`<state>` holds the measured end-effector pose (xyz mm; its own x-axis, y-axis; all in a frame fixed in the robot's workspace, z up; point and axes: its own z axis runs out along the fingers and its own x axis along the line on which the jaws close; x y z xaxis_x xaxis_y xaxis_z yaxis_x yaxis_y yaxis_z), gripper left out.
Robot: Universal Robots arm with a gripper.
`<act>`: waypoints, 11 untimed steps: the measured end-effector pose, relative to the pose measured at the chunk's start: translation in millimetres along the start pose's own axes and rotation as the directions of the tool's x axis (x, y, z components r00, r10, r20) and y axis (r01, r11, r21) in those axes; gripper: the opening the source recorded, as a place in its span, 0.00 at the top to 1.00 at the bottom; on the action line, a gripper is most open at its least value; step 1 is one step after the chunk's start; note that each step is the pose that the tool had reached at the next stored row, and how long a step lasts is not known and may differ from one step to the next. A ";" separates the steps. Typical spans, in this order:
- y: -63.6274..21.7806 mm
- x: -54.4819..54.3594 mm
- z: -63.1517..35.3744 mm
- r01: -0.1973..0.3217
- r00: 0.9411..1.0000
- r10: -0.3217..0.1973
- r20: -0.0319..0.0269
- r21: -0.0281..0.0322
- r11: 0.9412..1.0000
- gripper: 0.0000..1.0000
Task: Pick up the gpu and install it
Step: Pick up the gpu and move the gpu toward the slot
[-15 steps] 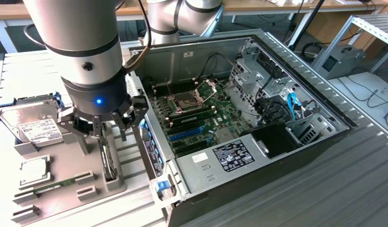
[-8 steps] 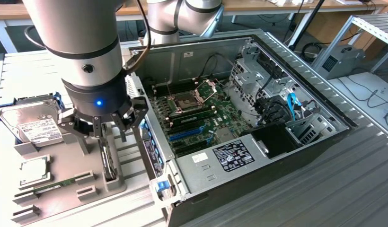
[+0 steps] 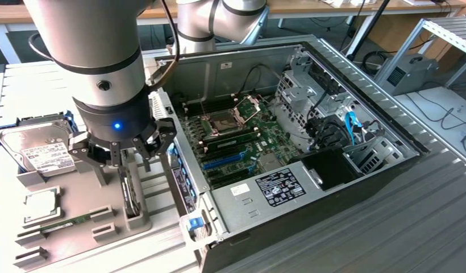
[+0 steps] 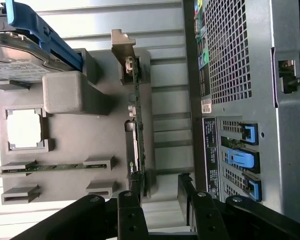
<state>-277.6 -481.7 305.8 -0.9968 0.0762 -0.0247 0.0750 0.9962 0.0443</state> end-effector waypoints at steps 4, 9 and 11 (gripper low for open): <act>0.3 0.7 1.4 0.000 1.000 0.000 0.000 0.000 1.000 0.58; 0.6 1.4 2.9 0.000 1.000 0.000 0.000 0.000 1.000 0.58; 0.8 1.8 3.4 0.000 1.000 0.000 0.000 0.000 1.000 0.58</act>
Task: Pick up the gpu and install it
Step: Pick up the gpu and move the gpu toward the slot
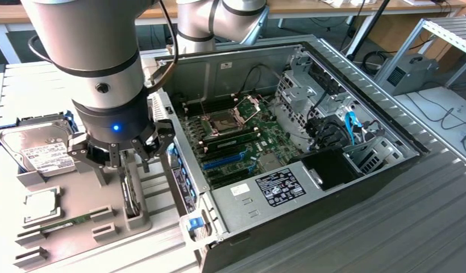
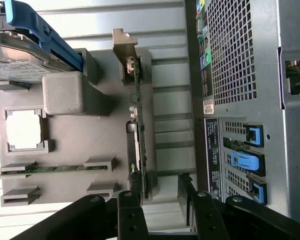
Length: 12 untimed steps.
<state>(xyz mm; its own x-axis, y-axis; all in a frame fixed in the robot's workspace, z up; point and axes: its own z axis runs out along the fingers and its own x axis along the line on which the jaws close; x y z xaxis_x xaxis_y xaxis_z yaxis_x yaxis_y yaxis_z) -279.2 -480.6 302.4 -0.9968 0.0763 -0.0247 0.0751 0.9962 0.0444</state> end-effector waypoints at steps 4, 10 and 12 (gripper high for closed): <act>0.9 0.6 1.0 0.000 1.000 0.000 0.000 0.000 1.000 0.58; 4.0 1.3 2.0 0.000 1.000 0.000 0.000 0.000 1.000 0.58; 5.1 1.5 2.4 0.000 1.000 0.000 0.000 0.000 1.000 0.58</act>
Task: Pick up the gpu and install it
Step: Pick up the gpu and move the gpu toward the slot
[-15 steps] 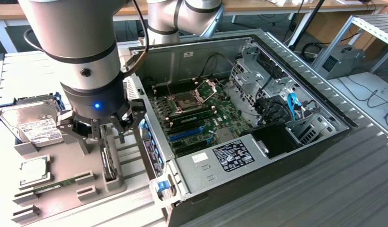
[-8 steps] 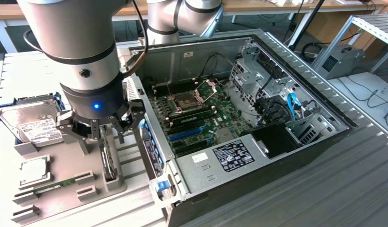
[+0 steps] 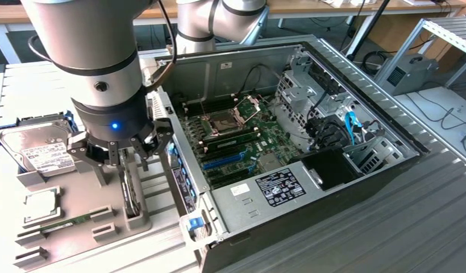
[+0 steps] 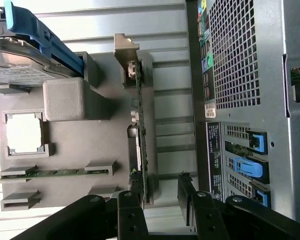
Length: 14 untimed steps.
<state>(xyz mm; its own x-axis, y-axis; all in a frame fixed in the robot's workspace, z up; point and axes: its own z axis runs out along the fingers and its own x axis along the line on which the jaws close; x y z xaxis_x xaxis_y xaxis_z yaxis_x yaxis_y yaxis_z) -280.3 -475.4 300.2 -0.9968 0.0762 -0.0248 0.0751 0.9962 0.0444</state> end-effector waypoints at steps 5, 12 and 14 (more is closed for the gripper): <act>1.9 0.9 1.6 0.000 1.000 0.000 0.000 0.000 1.000 0.58; 2.6 2.3 5.1 0.000 1.000 0.000 0.000 0.000 1.000 0.58; 2.6 2.7 6.1 0.000 1.000 0.000 0.000 0.000 1.000 0.58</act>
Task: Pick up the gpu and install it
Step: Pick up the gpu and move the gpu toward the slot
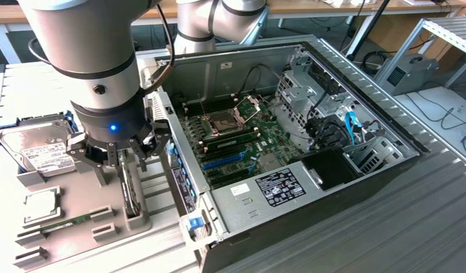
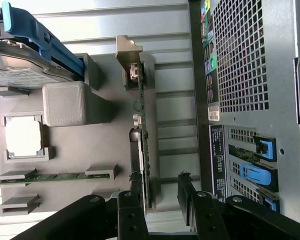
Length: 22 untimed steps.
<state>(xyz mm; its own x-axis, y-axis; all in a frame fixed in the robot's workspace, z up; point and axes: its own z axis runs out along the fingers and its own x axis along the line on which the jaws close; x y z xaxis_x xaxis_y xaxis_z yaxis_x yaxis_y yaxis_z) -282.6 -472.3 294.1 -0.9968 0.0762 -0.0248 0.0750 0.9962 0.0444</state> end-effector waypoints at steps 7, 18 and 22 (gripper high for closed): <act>3.1 1.7 5.6 0.000 1.000 0.000 0.000 0.000 1.000 0.58; 10.2 10.5 13.7 0.000 1.000 0.000 0.000 0.000 1.000 0.58; 13.3 12.4 18.2 0.000 1.000 0.000 0.000 0.000 1.000 0.58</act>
<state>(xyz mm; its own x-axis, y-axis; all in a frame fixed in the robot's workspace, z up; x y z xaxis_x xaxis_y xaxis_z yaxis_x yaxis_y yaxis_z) -293.5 -457.3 276.3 -0.9968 0.0762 -0.0248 0.0751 0.9962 0.0441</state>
